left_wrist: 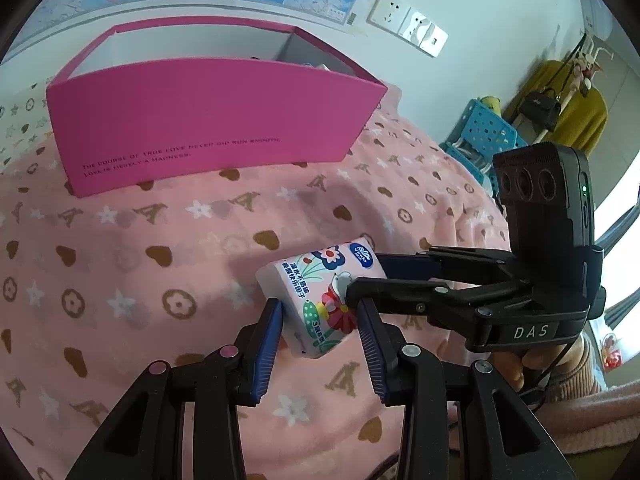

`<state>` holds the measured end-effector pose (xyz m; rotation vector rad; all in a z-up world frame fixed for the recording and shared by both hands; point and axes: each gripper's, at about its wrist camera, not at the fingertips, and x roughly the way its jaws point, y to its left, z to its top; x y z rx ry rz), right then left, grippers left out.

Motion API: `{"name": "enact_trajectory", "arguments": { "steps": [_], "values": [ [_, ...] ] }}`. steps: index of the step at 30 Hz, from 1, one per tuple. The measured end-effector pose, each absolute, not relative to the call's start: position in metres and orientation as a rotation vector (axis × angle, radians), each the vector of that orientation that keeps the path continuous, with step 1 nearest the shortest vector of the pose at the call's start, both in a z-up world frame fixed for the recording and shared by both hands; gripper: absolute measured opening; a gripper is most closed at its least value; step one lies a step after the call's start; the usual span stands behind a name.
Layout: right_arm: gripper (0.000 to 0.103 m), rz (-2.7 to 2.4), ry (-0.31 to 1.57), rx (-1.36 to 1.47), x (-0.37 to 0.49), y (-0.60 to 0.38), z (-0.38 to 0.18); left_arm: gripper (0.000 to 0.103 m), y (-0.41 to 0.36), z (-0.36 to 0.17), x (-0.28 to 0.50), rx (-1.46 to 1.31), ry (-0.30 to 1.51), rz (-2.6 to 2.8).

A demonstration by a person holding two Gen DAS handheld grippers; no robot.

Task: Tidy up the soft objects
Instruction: 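Carry the floral tissue pack over the pink box with the right gripper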

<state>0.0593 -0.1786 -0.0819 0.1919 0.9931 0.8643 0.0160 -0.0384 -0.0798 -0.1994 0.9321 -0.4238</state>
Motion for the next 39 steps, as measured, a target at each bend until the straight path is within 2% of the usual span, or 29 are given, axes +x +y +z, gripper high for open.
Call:
{"name": "enact_trajectory", "arguments": {
  "steps": [20,39],
  "values": [
    [0.046,0.856,0.858,0.166,0.085,-0.178,-0.036,0.038,-0.033,-0.039,0.036,-0.169,0.804,-0.437],
    [0.046,0.844,0.788,0.17,0.103,-0.179,-0.015,0.038,-0.037,-0.011,0.056,-0.113,0.733,-0.437]
  ]
}}
